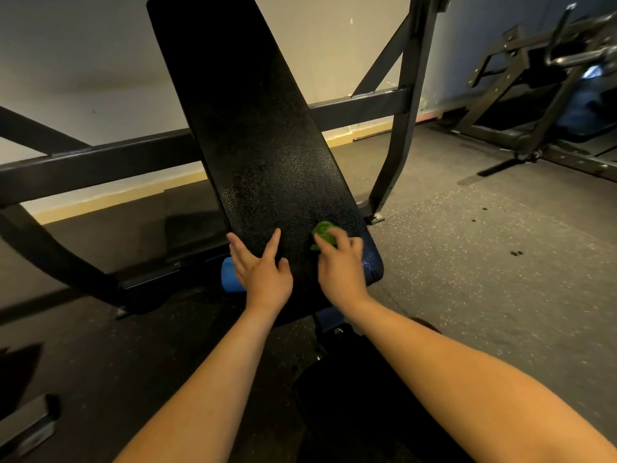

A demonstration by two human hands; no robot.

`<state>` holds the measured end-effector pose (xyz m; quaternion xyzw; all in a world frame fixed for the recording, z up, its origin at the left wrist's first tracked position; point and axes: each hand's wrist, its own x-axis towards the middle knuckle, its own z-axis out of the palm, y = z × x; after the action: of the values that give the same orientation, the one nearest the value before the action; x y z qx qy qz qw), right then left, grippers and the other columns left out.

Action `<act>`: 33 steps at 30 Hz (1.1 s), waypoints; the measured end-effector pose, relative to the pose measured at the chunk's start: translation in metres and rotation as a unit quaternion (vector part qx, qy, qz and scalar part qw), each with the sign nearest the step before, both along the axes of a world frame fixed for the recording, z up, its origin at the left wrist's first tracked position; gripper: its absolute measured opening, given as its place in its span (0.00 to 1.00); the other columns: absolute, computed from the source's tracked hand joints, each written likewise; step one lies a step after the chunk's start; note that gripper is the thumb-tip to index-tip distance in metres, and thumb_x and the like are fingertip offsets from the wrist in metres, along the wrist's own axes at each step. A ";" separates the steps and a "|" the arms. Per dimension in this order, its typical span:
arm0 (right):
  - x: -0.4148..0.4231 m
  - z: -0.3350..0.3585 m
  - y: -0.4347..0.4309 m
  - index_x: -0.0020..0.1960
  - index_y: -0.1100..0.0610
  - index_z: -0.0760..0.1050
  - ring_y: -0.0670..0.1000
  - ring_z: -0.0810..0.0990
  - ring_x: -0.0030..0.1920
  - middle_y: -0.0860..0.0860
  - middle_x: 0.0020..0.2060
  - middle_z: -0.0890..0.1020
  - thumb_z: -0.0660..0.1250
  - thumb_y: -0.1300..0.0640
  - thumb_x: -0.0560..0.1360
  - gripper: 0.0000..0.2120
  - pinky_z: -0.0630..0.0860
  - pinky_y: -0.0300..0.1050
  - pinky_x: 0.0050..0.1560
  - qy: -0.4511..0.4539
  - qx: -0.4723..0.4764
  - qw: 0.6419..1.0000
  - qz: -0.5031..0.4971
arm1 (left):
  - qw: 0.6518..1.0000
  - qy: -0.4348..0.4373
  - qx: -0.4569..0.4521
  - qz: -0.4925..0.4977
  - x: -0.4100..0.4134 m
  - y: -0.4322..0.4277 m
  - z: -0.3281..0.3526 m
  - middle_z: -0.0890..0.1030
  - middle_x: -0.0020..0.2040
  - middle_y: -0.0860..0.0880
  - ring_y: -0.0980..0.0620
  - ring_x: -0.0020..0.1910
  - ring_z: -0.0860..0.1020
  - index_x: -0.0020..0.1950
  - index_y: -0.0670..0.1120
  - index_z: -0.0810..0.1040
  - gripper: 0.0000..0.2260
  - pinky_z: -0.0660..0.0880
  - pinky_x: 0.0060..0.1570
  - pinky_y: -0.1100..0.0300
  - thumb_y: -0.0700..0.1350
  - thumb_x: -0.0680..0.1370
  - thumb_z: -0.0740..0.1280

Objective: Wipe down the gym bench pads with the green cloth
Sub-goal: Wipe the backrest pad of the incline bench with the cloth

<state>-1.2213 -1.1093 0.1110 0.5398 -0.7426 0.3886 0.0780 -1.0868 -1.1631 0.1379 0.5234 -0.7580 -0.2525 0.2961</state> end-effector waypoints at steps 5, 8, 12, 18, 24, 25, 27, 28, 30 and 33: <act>0.033 0.006 -0.005 0.69 0.55 0.76 0.60 0.68 0.56 0.54 0.67 0.73 0.64 0.63 0.76 0.21 0.77 0.53 0.51 0.105 0.032 0.979 0.173 | 0.998 0.044 0.030 -0.025 0.027 -0.001 -0.002 0.36 0.82 0.49 0.44 0.81 0.40 0.82 0.58 0.52 0.33 0.47 0.77 0.50 0.43 0.82 0.64; -0.001 0.000 0.005 0.71 0.54 0.73 0.61 0.68 0.60 0.55 0.68 0.71 0.64 0.65 0.73 0.27 0.76 0.55 0.57 0.121 0.052 0.983 0.129 | 0.997 0.038 0.060 0.001 0.035 0.008 -0.004 0.40 0.82 0.46 0.42 0.81 0.44 0.81 0.60 0.50 0.32 0.54 0.76 0.48 0.47 0.83 0.64; -0.054 -0.010 0.020 0.75 0.56 0.68 0.61 0.63 0.66 0.57 0.70 0.66 0.60 0.66 0.77 0.26 0.68 0.56 0.68 -0.066 0.046 0.995 -0.065 | 0.996 0.045 0.077 0.007 0.036 0.021 -0.011 0.51 0.82 0.44 0.42 0.80 0.48 0.81 0.62 0.48 0.30 0.55 0.76 0.46 0.50 0.84 0.61; -0.003 -0.003 0.016 0.74 0.56 0.69 0.62 0.63 0.65 0.58 0.69 0.65 0.61 0.62 0.78 0.24 0.67 0.53 0.67 -0.081 0.050 0.994 -0.053 | 0.993 0.041 0.107 0.000 0.036 0.026 -0.011 0.51 0.82 0.45 0.41 0.80 0.48 0.81 0.62 0.47 0.30 0.51 0.76 0.46 0.49 0.85 0.59; 0.059 -0.001 0.007 0.71 0.56 0.73 0.61 0.66 0.61 0.56 0.68 0.70 0.62 0.61 0.78 0.21 0.75 0.54 0.58 0.079 0.078 0.972 0.209 | 0.992 0.069 0.095 -0.039 0.048 0.023 -0.008 0.65 0.78 0.48 0.48 0.75 0.66 0.82 0.57 0.54 0.30 0.64 0.63 0.61 0.39 0.83 0.61; 0.054 0.001 0.007 0.72 0.56 0.72 0.61 0.66 0.61 0.56 0.68 0.69 0.62 0.62 0.77 0.23 0.76 0.54 0.57 0.093 0.087 0.968 0.215 | 0.991 0.072 0.103 -0.039 0.051 0.024 -0.007 0.66 0.77 0.48 0.48 0.73 0.68 0.82 0.56 0.54 0.31 0.66 0.60 0.62 0.38 0.83 0.61; 0.035 0.001 0.011 0.73 0.55 0.71 0.61 0.66 0.62 0.55 0.69 0.68 0.62 0.63 0.76 0.26 0.76 0.55 0.57 0.110 0.096 0.970 0.193 | 0.989 0.075 0.120 -0.034 0.054 0.029 -0.006 0.67 0.77 0.48 0.48 0.71 0.71 0.82 0.57 0.51 0.31 0.68 0.56 0.63 0.39 0.84 0.61; 0.024 0.000 0.013 0.74 0.54 0.70 0.61 0.66 0.62 0.55 0.69 0.67 0.62 0.63 0.75 0.27 0.76 0.56 0.58 0.100 0.097 0.976 0.165 | 0.989 0.073 0.126 -0.027 0.054 0.031 -0.007 0.68 0.76 0.47 0.47 0.69 0.72 0.82 0.58 0.50 0.32 0.69 0.53 0.62 0.40 0.84 0.61; -0.001 -0.001 0.019 0.76 0.53 0.67 0.61 0.64 0.63 0.55 0.70 0.66 0.61 0.64 0.75 0.29 0.73 0.55 0.61 0.049 0.094 0.990 0.088 | 0.989 0.068 0.130 -0.015 0.053 0.034 -0.008 0.69 0.75 0.45 0.46 0.66 0.74 0.82 0.59 0.48 0.32 0.70 0.46 0.64 0.41 0.84 0.61; -0.025 0.000 0.024 0.78 0.52 0.63 0.61 0.62 0.65 0.55 0.71 0.63 0.60 0.63 0.78 0.29 0.69 0.52 0.64 -0.046 0.107 0.993 -0.024 | 0.989 0.064 0.133 -0.020 0.052 0.035 -0.007 0.65 0.77 0.46 0.47 0.68 0.73 0.82 0.59 0.46 0.33 0.70 0.51 0.68 0.41 0.84 0.60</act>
<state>-1.2459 -1.0851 0.1112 0.5085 -0.7956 0.3292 -0.0053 -1.0349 -1.1277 0.1312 0.5253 -0.7075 -0.3904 0.2666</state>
